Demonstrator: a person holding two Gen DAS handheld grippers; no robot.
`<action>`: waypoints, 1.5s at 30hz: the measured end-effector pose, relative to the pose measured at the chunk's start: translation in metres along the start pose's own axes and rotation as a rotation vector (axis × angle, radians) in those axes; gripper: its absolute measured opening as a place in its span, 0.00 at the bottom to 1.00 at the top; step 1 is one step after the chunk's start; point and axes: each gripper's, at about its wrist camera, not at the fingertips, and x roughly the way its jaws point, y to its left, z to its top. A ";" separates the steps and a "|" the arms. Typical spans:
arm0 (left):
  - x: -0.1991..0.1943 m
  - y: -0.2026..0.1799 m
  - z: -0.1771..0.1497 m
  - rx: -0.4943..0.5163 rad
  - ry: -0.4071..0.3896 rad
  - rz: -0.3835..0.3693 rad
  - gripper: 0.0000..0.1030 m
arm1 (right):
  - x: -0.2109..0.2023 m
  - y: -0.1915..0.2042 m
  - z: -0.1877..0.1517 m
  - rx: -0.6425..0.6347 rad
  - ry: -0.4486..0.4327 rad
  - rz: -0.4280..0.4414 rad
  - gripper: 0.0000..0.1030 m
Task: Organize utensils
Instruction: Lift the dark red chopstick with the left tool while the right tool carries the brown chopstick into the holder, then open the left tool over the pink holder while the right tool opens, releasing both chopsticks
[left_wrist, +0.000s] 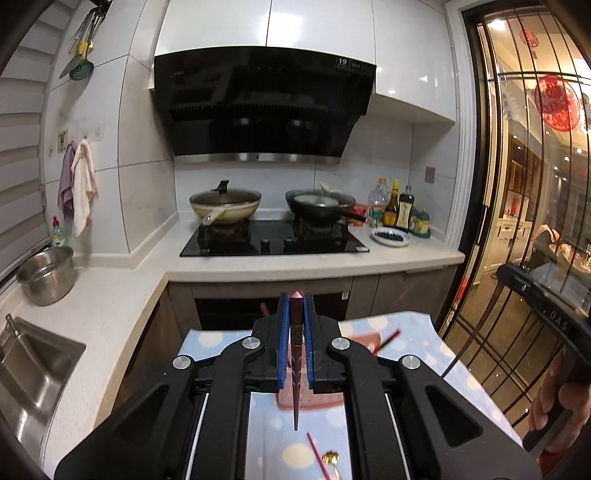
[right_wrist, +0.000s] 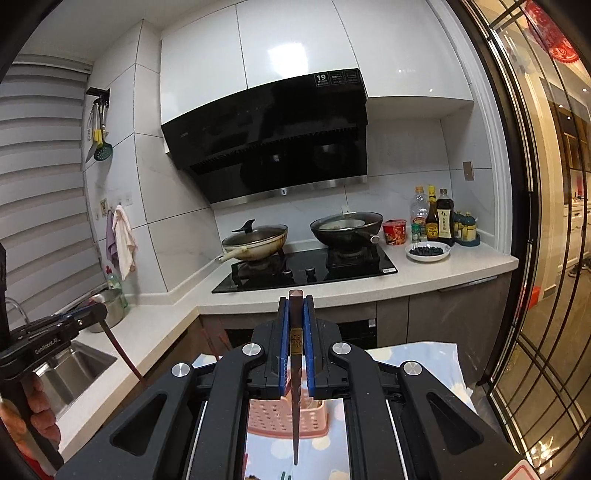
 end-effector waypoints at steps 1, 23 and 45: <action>0.005 0.000 0.008 0.000 -0.008 -0.003 0.07 | 0.008 0.000 0.006 -0.001 -0.002 -0.006 0.07; 0.134 0.016 0.022 -0.032 0.117 0.007 0.07 | 0.146 0.004 -0.005 -0.025 0.118 -0.057 0.07; 0.074 0.018 -0.028 -0.031 0.115 0.094 0.70 | 0.066 -0.003 -0.046 -0.043 0.113 -0.076 0.41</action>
